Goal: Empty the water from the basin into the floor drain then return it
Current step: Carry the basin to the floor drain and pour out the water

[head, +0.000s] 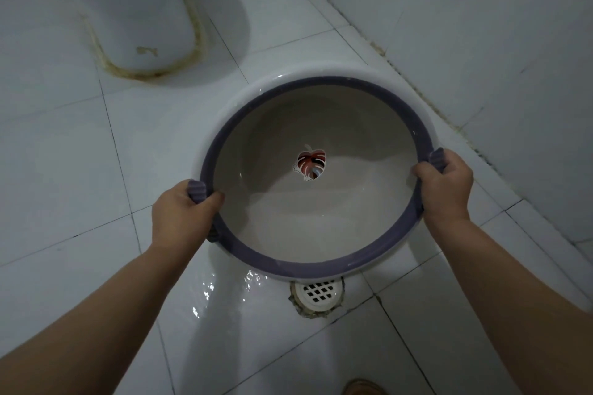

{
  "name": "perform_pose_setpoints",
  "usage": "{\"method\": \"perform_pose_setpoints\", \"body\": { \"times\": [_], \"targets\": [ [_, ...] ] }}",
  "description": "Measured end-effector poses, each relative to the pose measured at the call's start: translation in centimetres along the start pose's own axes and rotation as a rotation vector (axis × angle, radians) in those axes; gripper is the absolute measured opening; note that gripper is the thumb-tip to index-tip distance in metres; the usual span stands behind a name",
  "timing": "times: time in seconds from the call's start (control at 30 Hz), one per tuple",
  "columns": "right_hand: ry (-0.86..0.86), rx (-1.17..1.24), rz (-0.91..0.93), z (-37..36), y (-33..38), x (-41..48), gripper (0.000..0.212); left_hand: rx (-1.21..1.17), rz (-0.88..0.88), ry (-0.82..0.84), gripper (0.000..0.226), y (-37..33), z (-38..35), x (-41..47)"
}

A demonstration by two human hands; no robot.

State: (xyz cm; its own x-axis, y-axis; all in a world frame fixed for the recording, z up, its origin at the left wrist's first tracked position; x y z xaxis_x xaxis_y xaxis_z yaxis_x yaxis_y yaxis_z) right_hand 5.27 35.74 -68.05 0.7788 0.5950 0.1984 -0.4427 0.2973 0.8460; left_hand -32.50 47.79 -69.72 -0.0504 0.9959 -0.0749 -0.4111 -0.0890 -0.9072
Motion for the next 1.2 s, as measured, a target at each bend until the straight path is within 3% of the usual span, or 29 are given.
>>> {"method": "perform_pose_setpoints", "body": {
  "times": [0.3, 0.47, 0.67, 0.93, 1.2],
  "targets": [
    [-0.018, 0.05, 0.005, 0.5, 0.2, -0.4, 0.027, -0.014, -0.015, 0.019, 0.028, -0.6, -0.1, -0.3],
    [-0.014, 0.033, 0.02, 0.6, 0.1, -0.5, 0.04, -0.016, -0.001, 0.004, 0.029, -0.5, 0.3, -0.4],
    [-0.017, 0.009, 0.011, 0.8, 0.1, -0.8, 0.041, 0.012, -0.023, 0.004, 0.031, -0.8, 0.4, -0.5],
    [-0.018, 0.03, 0.003, 1.0, 0.0, -1.1, 0.026, -0.028, -0.014, 0.019, 0.028, -0.4, 0.2, -0.6],
    [-0.024, 0.019, -0.003, 1.0, -0.1, -1.1, 0.026, -0.015, -0.029, 0.001, 0.031, -0.6, 0.3, -0.8]
  ]
}}
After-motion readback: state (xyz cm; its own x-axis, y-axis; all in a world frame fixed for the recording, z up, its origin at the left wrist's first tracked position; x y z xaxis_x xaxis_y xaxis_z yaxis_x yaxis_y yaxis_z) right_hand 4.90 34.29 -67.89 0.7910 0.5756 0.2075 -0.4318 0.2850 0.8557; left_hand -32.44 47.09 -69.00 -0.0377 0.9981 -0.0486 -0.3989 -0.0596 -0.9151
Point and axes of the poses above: each hand's wrist, its own x-axis towards the middle knuckle, its own z-axis out of the back of the hand, y = z × x, the point moved 8 cm from there along x, towards the middle knuckle, and after that the axes turned 13 degrees about -x, right-handed, at the moved point
